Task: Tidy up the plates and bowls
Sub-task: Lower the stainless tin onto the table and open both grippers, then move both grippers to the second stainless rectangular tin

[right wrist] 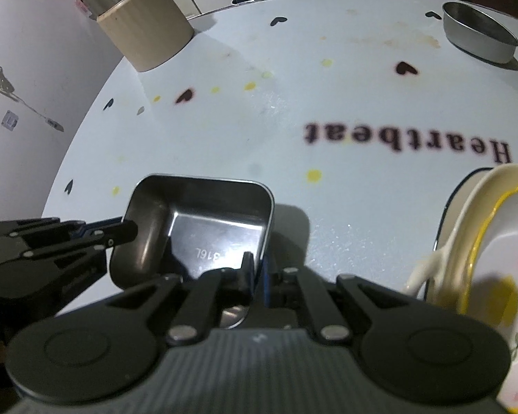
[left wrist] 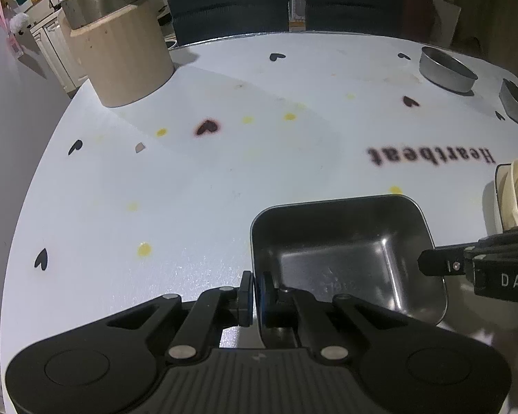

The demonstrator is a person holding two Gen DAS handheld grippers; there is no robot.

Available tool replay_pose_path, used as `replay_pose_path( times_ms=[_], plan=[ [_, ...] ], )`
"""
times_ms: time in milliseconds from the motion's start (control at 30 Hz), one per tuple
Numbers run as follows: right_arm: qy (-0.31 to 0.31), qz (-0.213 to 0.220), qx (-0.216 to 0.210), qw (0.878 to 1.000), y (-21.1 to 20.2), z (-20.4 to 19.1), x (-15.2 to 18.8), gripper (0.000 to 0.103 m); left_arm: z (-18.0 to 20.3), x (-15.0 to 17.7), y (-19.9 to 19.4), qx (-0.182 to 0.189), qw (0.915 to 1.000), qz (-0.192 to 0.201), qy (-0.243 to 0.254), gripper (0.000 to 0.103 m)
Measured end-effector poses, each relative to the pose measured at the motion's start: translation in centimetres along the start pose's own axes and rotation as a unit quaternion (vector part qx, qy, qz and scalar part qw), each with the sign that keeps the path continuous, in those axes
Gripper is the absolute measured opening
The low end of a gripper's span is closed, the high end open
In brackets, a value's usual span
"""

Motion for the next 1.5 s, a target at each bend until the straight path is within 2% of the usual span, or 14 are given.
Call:
replay_pose_path(
  times_ms=[433, 633, 733, 833, 900, 967, 1100, 1133, 1233, 1300, 1333, 1500],
  plan=[
    [-0.01, 0.0, 0.01, 1.0, 0.6, -0.6, -0.2, 0.007, -0.5, 0.1, 0.2, 0.021, 0.9997, -0.002, -0.01, 0.004],
    [-0.023, -0.001, 0.021, 1.0, 0.8, -0.7, -0.1, 0.011, -0.8, 0.1, 0.0, 0.038, 0.999, 0.0, -0.022, 0.01],
    [-0.029, 0.003, 0.03, 0.999, 1.0, -0.9, -0.1, 0.013, -0.7, 0.2, -0.1, 0.04, 0.999, -0.003, -0.021, 0.021],
    [-0.026, 0.004, 0.033, 0.999, 0.9, -0.9, -0.1, 0.018, -0.6, 0.4, -0.1, 0.043, 0.9988, -0.006, -0.02, 0.024],
    [-0.028, 0.007, 0.036, 0.999, 0.9, -0.9, -0.1, 0.026, -0.7, 0.5, -0.2, 0.043, 0.9988, -0.006, -0.021, 0.029],
    [-0.034, 0.011, 0.037, 0.999, 0.7, -1.1, -0.1, 0.03, -0.8, 0.5, -0.3, 0.044, 0.9988, -0.006, -0.022, 0.044],
    [-0.041, 0.017, 0.039, 0.998, 0.1, -1.0, -0.2, 0.041, -1.0, 0.8, -0.6, 0.044, 0.9987, -0.007, -0.026, 0.059],
    [-0.043, 0.018, 0.04, 0.998, 0.0, -1.0, -0.1, 0.043, -1.0, 0.8, -0.7, 0.042, 0.9987, -0.007, -0.026, 0.067],
    [-0.05, 0.021, 0.047, 0.997, -0.2, -1.1, -0.1, 0.053, -1.1, 0.8, -1.2, 0.042, 0.9987, -0.003, -0.028, 0.08],
    [-0.053, 0.028, 0.047, 0.997, -0.4, -1.0, -0.1, 0.065, -1.0, 0.8, -1.6, 0.045, 0.9985, -0.001, -0.03, 0.09],
    [-0.055, 0.034, 0.047, 0.997, -0.6, -1.0, -0.2, 0.067, -1.0, 0.7, -1.7, 0.044, 0.9986, 0.001, -0.029, 0.096],
    [-0.065, 0.059, 0.05, 0.995, -2.3, -0.6, -0.5, 0.083, -0.9, 0.3, -2.7, 0.039, 0.9986, 0.013, -0.033, 0.102]
  ],
)
Point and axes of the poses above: each gripper's, at about its wrist camera, not at the fingertips, and y roughly the way its jaws point, z to its right, x to its underside, the point moved 8 cm from there along y, roughly the way its jaws point, and after that the axes turned 3 degrees about -z, right-handed, at the moved point
